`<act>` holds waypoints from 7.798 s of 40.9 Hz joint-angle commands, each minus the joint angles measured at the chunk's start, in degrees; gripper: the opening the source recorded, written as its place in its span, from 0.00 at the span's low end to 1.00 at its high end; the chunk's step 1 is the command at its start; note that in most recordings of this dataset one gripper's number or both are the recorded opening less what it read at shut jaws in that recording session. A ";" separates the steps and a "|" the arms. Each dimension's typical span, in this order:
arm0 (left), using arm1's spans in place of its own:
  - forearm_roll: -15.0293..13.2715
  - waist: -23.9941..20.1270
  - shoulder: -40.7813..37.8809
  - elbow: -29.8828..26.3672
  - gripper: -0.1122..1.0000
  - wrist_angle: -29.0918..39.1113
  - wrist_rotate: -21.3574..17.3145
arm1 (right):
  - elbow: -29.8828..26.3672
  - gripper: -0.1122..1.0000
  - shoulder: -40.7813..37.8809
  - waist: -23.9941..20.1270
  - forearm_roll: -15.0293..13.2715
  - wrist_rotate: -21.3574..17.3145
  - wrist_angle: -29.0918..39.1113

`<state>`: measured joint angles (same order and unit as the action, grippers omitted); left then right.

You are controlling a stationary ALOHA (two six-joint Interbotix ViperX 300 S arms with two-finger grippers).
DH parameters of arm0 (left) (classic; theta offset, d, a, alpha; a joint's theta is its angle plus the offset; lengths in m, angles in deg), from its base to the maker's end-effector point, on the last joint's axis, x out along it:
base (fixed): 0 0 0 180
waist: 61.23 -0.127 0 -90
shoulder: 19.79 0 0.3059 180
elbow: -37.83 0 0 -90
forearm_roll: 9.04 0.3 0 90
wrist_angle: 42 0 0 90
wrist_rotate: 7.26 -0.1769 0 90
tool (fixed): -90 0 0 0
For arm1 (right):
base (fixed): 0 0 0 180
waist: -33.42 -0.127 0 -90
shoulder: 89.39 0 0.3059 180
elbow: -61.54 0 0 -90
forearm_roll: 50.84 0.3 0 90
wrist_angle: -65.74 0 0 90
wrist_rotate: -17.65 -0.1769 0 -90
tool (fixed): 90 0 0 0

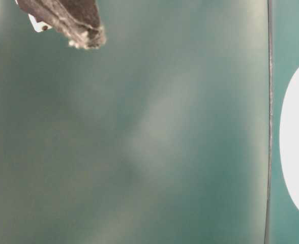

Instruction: Scoop the yellow hexagonal prism block from the bowl with a spoon using the right arm.

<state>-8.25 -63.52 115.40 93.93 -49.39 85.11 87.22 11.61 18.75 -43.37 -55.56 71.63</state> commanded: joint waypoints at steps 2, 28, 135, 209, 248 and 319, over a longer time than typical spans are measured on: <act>0.09 -0.18 -0.18 -0.79 0.09 -0.26 0.00 | -1.49 0.27 0.35 0.18 -0.09 0.00 -0.18; 0.09 -0.18 -0.18 -0.79 0.09 -0.26 0.00 | -4.13 0.26 -3.34 0.26 0.26 -1.14 10.63; 0.09 -0.18 -1.58 -0.44 0.09 0.62 -0.26 | -19.42 0.66 -37.00 1.67 -0.26 -35.68 23.38; 0.09 -0.18 -1.58 -0.44 0.09 0.62 -0.18 | -18.72 0.32 -36.12 -0.09 -3.69 -39.46 16.70; 0.09 -0.18 -1.49 -0.18 0.09 0.62 0.00 | -0.09 0.32 -14.94 5.80 -22.06 -39.29 -22.76; 0.09 -0.18 -1.85 0.62 0.09 0.62 -0.09 | 30.67 0.32 -26.19 8.35 -5.10 -31.90 -79.54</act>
<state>-8.25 -63.52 114.00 94.98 -48.51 85.11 117.64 -14.40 27.80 -49.44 -87.99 -5.01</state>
